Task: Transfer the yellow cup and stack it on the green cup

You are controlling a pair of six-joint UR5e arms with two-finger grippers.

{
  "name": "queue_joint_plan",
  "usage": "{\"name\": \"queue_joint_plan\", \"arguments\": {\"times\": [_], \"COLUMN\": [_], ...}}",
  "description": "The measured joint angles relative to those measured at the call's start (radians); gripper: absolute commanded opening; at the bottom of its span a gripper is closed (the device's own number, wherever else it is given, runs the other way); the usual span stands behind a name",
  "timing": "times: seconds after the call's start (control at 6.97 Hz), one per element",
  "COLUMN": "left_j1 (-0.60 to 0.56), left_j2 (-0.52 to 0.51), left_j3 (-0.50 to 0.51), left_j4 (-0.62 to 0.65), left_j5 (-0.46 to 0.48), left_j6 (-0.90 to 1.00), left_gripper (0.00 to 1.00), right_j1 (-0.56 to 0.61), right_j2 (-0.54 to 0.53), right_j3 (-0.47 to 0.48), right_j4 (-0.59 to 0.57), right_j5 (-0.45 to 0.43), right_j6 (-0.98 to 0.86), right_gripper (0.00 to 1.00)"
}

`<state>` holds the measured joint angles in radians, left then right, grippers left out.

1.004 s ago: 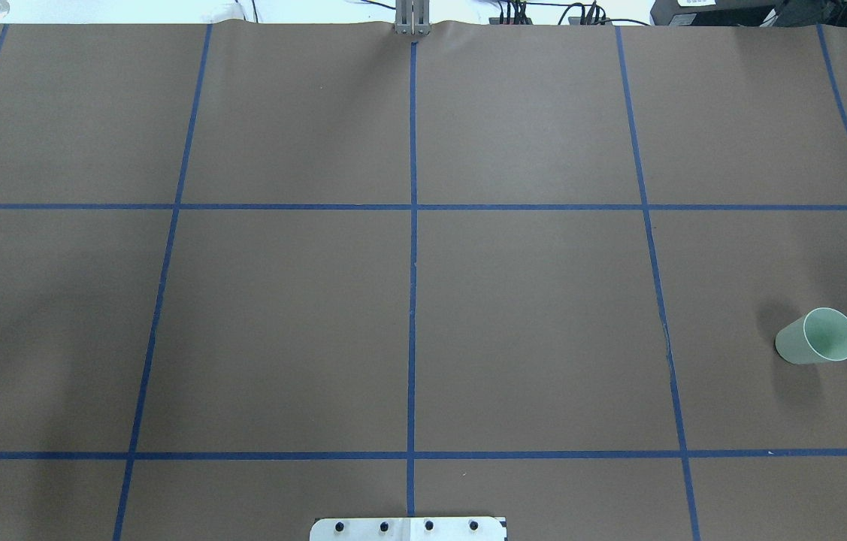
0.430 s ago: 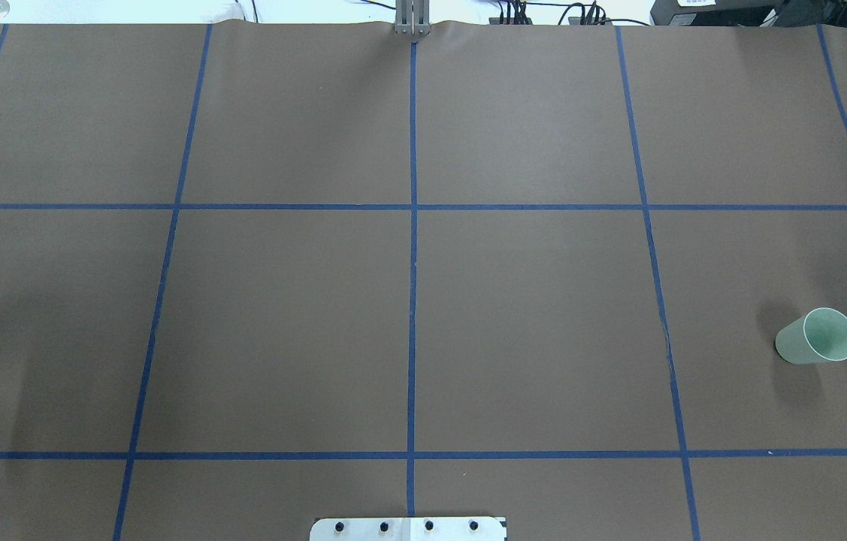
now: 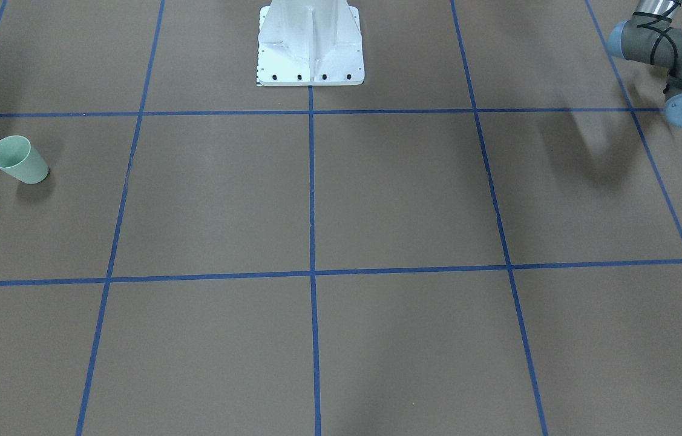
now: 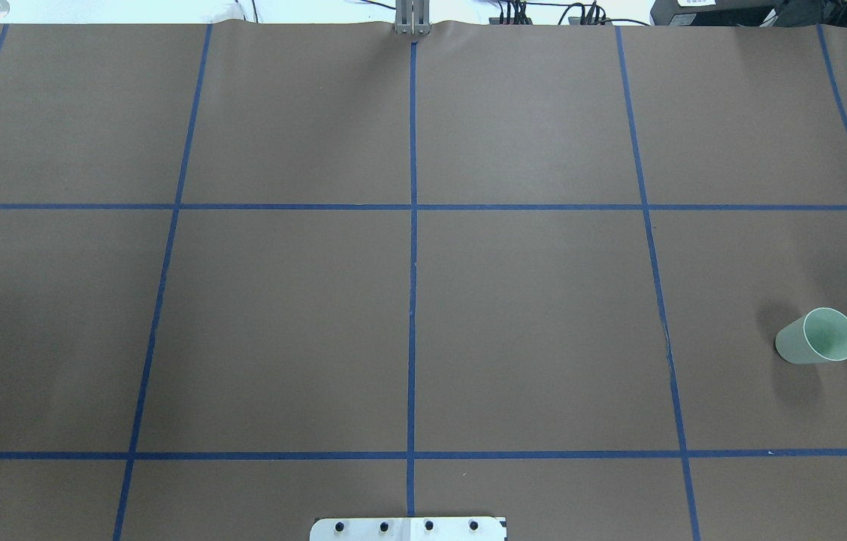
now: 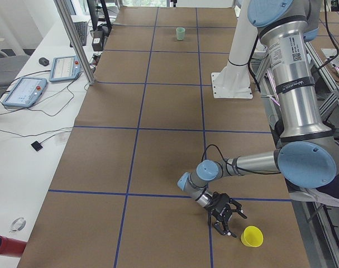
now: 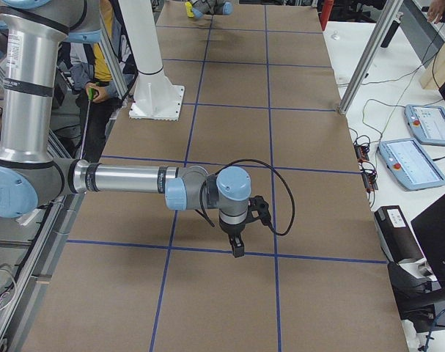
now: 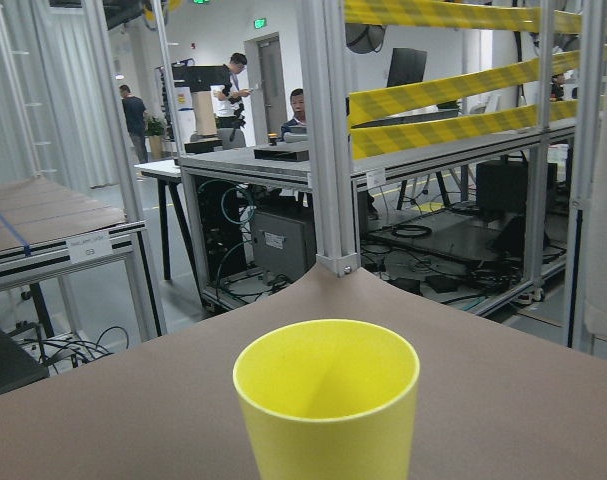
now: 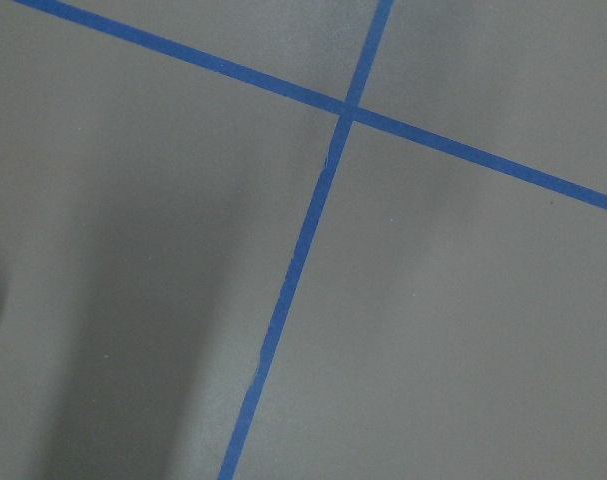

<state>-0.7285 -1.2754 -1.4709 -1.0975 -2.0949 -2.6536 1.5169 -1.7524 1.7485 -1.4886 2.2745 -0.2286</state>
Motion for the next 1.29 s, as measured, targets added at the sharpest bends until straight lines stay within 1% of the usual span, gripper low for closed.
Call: {"name": "queue_joint_plan", "arguments": {"times": [0.43,1.0,1.29], "left_j1": [0.001,0.001,0.001], "left_j2": [0.003,0.004,0.004], "left_j3": [0.079,0.155,0.212], "left_j4": [-0.023,-0.086,-0.127], "left_j5": [-0.091,-0.106,-0.106], "left_j6": [-0.027,-0.042,-0.044], "left_gripper": [1.00,1.00,1.00], "right_j1": [-0.011,-0.012,-0.014], "right_j2": [0.002,0.001,0.001], "right_j3": [0.000,0.000,0.000], "right_j4": [0.002,0.013,0.014], "right_j5": [0.000,0.000,0.000], "right_j6": [0.000,0.000,0.000], "right_gripper": [1.00,1.00,1.00]}}
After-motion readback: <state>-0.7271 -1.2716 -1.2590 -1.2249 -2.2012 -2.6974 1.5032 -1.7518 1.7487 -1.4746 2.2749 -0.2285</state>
